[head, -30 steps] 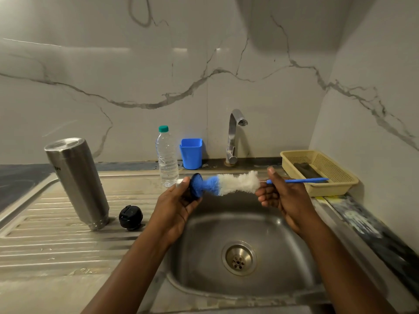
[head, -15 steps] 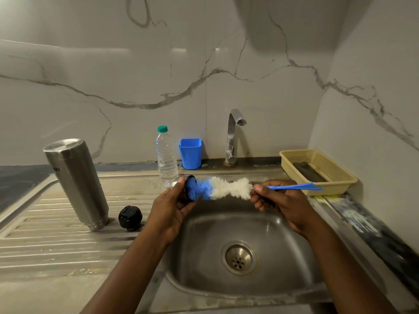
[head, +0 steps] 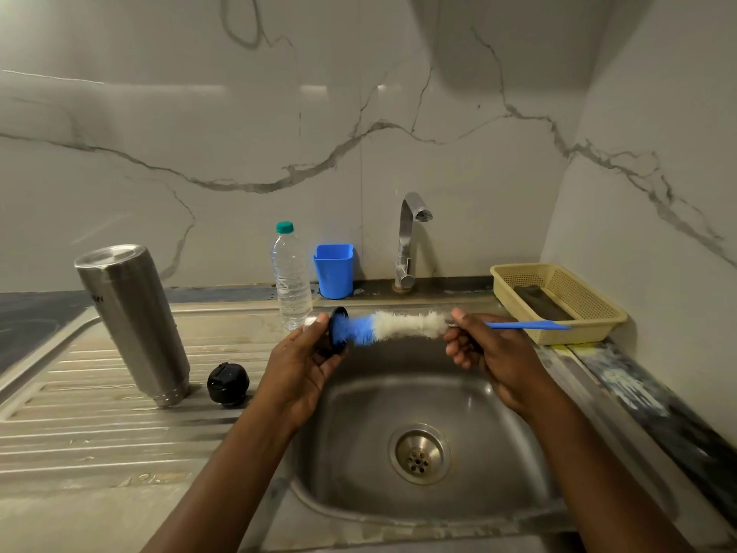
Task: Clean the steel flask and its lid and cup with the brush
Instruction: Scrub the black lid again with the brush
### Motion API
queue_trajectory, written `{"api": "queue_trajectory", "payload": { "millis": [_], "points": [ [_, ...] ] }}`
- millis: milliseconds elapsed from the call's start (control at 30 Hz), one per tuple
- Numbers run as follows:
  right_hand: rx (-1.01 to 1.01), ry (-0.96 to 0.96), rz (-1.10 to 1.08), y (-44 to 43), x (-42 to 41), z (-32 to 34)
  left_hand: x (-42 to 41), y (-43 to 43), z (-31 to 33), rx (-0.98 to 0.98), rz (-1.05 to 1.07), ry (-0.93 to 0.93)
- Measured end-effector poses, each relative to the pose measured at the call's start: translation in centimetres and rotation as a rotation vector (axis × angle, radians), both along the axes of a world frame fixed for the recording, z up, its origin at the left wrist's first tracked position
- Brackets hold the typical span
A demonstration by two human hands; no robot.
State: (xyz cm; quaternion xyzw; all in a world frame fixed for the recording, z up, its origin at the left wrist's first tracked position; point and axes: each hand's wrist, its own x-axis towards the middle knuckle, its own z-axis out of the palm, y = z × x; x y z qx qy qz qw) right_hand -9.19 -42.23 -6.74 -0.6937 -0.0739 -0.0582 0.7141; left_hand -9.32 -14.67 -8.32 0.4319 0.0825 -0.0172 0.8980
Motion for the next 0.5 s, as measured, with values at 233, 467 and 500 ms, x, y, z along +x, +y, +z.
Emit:
{"api": "queue_trajectory", "payload": {
  "millis": [233, 467, 500],
  "points": [
    [-0.107, -0.103, 0.104, -0.8, 0.0, -0.2, -0.1, 0.1, 0.3, 0.026, 0.015, 0.009],
    [-0.045, 0.079, -0.047, 0.7, -0.2, -0.2, -0.2, 0.1, 0.2, 0.006, 0.006, -0.004],
    [-0.028, 0.124, -0.050, 0.9, -0.2, -0.2, -0.1, 0.2, 0.1, 0.003, 0.014, -0.012]
  ]
}}
